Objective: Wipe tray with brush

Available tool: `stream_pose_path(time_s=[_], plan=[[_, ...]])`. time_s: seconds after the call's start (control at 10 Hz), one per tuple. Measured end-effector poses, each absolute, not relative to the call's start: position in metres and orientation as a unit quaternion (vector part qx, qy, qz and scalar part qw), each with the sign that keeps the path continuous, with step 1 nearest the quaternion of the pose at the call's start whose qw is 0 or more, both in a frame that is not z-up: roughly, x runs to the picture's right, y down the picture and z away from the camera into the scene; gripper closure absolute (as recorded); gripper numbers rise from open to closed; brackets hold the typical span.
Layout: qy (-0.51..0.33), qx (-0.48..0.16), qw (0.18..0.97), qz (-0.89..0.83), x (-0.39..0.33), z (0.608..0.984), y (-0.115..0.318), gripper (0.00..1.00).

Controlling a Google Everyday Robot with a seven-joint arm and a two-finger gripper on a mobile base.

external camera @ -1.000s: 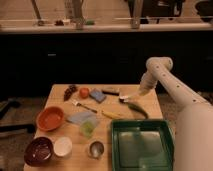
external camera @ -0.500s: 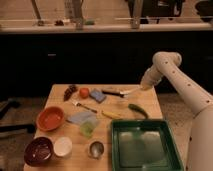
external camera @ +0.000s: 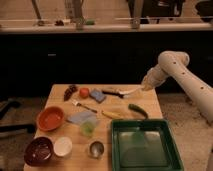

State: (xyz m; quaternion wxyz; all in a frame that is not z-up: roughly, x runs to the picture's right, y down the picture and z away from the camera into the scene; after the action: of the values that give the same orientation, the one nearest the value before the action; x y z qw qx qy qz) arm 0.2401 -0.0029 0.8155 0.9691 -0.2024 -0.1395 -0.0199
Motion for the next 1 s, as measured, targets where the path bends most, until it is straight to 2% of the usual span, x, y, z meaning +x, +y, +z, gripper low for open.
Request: stream_pose_path(time_s=[0.5, 1.0], plan=[[-0.132, -0.173, 0.974, -0.058, 0.238, 0.761, 0.023, 0.98], [-0.111, -0.153, 0.979, -0.07, 0.254, 0.73, 0.049, 0.98]])
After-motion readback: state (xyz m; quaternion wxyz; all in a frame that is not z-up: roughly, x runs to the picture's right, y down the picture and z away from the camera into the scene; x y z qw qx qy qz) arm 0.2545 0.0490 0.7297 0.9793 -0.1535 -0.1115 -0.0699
